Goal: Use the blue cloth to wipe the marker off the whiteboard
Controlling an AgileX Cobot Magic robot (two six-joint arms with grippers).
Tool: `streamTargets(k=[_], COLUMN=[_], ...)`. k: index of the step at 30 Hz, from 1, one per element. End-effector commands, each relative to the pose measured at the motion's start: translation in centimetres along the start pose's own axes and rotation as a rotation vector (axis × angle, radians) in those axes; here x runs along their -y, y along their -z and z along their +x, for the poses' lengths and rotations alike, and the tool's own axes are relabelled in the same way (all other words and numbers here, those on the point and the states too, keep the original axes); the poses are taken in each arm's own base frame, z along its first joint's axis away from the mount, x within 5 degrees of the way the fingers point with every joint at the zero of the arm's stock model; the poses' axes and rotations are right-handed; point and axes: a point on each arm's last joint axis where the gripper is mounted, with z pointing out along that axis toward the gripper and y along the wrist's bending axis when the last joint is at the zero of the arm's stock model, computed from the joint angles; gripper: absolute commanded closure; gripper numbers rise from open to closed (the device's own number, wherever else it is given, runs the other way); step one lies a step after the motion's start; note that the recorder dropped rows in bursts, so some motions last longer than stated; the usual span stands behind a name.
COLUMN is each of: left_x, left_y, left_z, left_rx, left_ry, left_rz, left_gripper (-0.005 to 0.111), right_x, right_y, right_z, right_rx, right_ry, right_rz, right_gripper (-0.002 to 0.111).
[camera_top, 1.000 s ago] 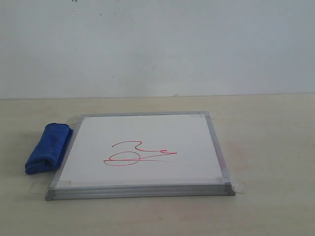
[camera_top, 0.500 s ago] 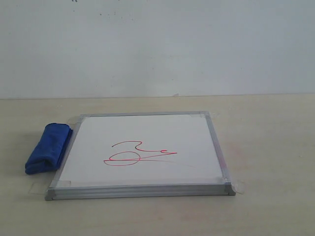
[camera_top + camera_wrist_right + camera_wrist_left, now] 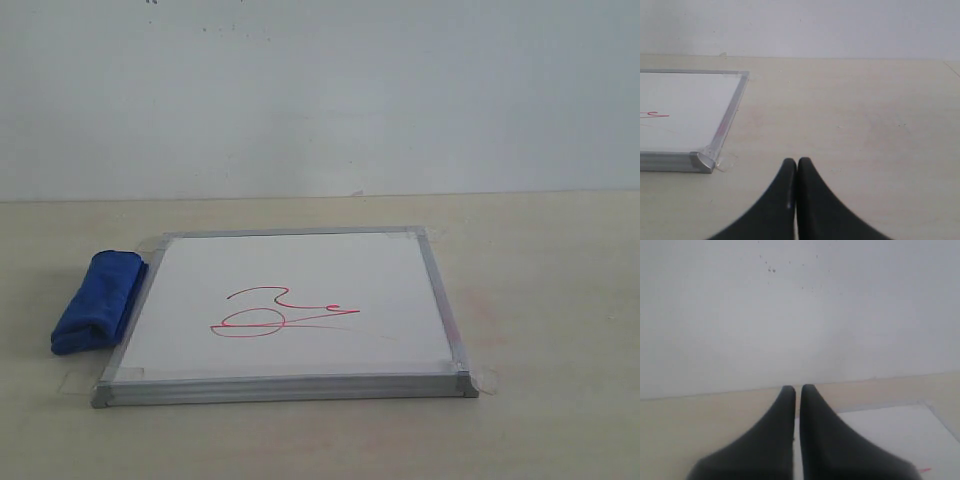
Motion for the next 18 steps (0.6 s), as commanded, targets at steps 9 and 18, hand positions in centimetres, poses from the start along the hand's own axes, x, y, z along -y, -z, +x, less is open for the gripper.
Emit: streamTargets(k=[9, 18], left_x=[-0.3, -6.0], left_y=[-9.2, -13.9], left_z=[-1.1, -1.0], left_rx=[-0.535, -0.928], left_ry=[0.014, 0.118], left_rz=[0.037, -0.244], left_gripper=[0.103, 0.103], right_x=[0.0, 0.0], right_y=[0.0, 0.0], right_z=[-0.1, -0.1], right_rx=[0.014, 0.014], right_ry=[0.001, 0.001], right_rz=[0.006, 0.006], right_gripper=[0.108, 0.108])
